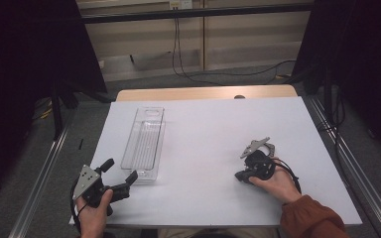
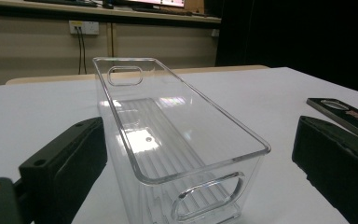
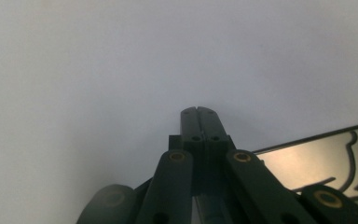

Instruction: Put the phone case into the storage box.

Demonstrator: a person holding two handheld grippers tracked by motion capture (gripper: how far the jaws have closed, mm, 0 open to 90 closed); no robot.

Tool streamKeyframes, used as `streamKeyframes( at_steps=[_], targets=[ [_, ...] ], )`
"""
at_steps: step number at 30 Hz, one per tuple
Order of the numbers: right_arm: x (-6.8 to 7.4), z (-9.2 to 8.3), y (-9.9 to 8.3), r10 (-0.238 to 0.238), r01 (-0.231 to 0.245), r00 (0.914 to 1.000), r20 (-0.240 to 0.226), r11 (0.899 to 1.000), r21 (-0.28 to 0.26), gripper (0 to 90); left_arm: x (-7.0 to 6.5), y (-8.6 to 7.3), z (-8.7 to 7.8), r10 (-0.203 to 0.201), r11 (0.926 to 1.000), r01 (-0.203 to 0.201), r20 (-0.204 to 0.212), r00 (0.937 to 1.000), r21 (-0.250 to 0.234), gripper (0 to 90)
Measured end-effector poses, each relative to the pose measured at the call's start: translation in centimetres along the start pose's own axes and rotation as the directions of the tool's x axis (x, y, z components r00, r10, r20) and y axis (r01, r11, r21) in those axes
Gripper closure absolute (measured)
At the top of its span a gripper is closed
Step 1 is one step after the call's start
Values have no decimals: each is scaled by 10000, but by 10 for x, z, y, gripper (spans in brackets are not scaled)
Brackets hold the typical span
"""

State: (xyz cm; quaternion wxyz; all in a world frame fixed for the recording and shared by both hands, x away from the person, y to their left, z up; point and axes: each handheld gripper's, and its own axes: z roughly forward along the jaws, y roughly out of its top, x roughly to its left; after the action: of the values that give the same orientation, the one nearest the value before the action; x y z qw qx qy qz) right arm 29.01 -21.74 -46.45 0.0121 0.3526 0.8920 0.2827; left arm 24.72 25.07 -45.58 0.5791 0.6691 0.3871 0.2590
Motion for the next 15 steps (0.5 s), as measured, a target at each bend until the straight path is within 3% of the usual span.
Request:
streamKeyframes(
  at_steps=[15],
  targets=[
    [-3,-17,-26,414,-413,9990,157,9991,-39,900,-1,0,1,-14,10000,14,97,10000,-13,33]
  ],
)
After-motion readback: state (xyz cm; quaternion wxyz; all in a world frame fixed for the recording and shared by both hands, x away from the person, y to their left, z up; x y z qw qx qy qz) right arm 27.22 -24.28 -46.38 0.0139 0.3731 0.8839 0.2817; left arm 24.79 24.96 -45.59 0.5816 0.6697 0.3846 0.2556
